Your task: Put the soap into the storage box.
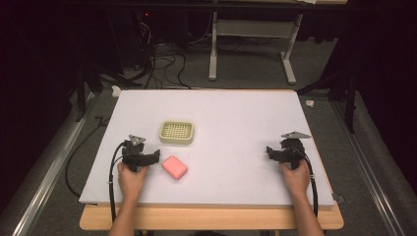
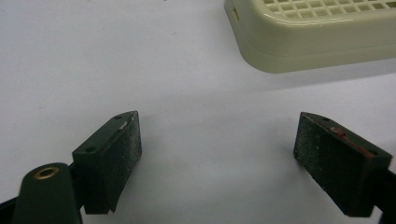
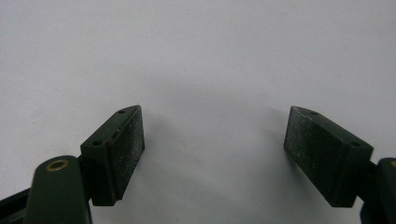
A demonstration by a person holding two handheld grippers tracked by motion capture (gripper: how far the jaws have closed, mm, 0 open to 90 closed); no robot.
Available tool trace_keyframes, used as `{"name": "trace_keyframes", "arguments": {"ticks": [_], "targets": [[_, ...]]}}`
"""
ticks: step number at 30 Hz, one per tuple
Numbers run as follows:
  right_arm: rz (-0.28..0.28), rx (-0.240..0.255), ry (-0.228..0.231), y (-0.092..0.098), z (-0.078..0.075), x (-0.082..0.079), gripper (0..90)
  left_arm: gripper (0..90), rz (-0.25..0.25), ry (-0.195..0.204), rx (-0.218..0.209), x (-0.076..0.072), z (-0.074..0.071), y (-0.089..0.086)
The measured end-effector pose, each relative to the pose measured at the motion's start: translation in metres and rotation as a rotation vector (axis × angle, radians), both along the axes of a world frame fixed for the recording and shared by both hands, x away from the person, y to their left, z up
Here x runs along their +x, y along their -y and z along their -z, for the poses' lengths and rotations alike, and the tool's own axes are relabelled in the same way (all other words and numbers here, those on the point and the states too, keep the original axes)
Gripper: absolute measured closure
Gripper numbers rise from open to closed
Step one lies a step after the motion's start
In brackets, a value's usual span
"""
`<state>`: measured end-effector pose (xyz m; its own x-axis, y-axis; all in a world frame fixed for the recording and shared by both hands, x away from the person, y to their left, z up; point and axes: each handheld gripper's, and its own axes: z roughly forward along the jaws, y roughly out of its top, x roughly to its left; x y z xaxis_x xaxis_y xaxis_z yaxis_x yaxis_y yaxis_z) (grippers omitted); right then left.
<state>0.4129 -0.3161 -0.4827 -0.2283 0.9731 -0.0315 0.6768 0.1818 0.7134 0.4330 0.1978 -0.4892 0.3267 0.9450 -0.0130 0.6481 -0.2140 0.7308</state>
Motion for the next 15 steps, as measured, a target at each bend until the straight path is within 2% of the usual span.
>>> {"name": "trace_keyframes", "arguments": {"ticks": [15], "targets": [[0.000,0.002,-0.003,0.0002,-0.0001,0.0002,20.7,15.7,0.000,-0.010,0.001,0.0010,-0.0009,0.0001]]}}
